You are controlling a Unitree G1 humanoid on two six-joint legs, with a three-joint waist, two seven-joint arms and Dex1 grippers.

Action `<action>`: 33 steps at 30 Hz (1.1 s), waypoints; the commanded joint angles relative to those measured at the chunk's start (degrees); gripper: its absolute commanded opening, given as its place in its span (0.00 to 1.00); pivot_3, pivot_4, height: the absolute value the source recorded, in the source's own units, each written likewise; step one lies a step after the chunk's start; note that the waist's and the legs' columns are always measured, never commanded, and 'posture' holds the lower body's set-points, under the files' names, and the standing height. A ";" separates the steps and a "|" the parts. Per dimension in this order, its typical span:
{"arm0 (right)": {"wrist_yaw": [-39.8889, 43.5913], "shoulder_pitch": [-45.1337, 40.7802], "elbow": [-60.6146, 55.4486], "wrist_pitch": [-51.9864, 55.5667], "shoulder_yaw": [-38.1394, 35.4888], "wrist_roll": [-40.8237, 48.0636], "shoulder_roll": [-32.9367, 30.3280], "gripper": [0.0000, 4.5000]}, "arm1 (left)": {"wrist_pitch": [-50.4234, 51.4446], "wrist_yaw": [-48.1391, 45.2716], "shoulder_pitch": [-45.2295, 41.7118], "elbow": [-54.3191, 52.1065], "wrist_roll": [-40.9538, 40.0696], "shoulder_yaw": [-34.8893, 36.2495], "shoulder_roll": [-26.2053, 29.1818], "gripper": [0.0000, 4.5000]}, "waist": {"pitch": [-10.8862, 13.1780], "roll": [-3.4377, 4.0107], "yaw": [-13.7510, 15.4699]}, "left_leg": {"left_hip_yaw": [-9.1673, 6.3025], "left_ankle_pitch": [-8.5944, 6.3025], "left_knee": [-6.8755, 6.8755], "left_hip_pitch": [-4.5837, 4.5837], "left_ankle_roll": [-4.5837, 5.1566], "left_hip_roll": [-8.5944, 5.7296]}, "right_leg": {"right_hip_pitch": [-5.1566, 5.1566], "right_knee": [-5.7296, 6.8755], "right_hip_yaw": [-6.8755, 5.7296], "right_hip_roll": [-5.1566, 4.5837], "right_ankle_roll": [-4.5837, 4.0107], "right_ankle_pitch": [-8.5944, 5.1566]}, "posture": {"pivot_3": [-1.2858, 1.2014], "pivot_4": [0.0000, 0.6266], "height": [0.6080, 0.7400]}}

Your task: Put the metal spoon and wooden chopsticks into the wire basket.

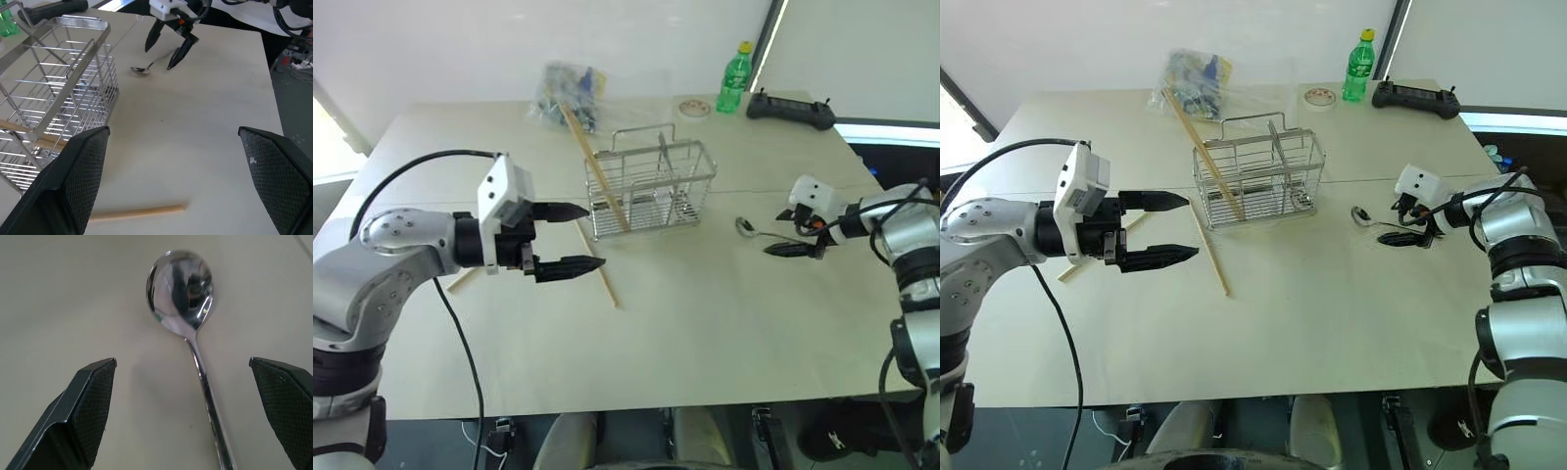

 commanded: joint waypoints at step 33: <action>-6.12 -7.64 11.11 3.83 -3.87 -5.12 5.25 0.37 | -0.45 2.90 -4.66 0.17 -1.72 3.32 3.60 1.00 | 0.00 0.00 -0.10 | 0.40 0.00 0.00 0.19 0.00 0.05 | -0.03 0.04 0.48 0.19 0.03 0.11 | 0.52 0.24 0.80</action>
